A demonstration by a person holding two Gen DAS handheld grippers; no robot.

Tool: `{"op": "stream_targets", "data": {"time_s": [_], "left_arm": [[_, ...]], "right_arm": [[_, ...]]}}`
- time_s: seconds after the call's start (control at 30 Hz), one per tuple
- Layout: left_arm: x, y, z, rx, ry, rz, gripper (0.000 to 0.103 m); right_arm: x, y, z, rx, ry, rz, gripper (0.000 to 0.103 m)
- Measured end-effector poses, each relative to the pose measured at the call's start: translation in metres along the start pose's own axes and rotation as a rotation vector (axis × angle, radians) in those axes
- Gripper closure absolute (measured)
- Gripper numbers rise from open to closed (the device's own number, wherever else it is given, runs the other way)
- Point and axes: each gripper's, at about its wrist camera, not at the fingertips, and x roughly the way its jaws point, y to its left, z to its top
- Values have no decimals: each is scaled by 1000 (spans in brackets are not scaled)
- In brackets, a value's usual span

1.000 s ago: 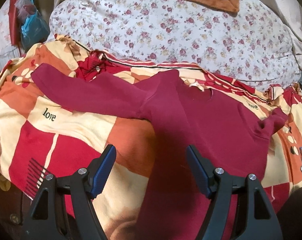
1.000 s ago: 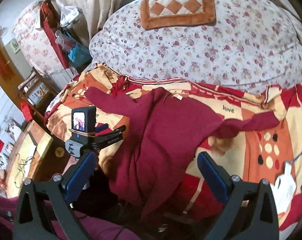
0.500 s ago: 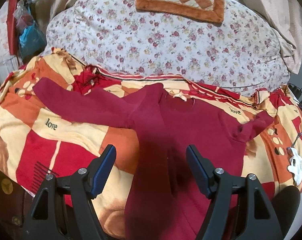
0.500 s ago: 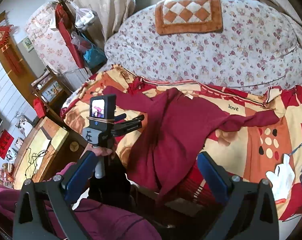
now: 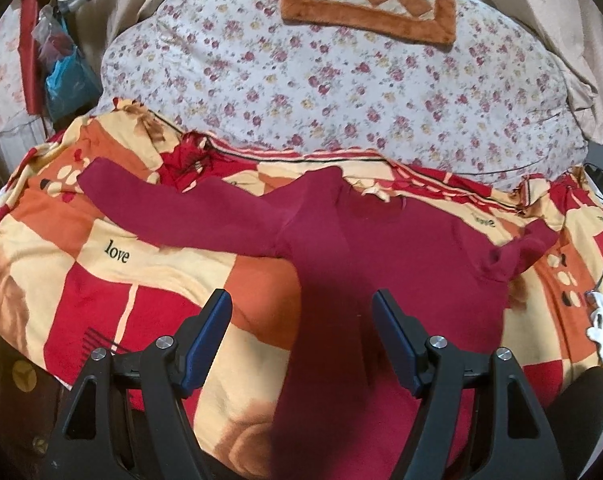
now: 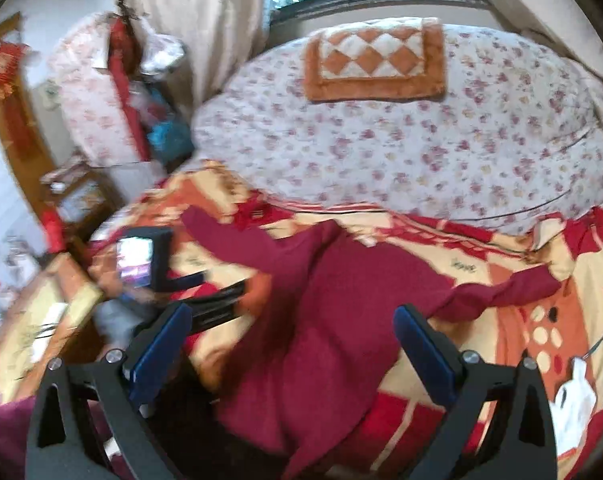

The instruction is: Fold small clothes

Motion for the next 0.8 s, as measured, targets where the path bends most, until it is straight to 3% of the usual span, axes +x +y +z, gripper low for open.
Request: {"op": "stream_targets", "data": {"time_s": [0.37, 0.6, 0.8], "left_arm": [[37, 27, 6, -72, 6, -10, 49], [58, 31, 12, -97, 5, -52, 49], [80, 33, 17, -90, 24, -4, 49]], "right_arm": [[136, -31, -1, 90, 116, -59, 0], [185, -39, -11, 42, 147, -83, 0], [214, -44, -13, 7, 162, -106, 0]]}}
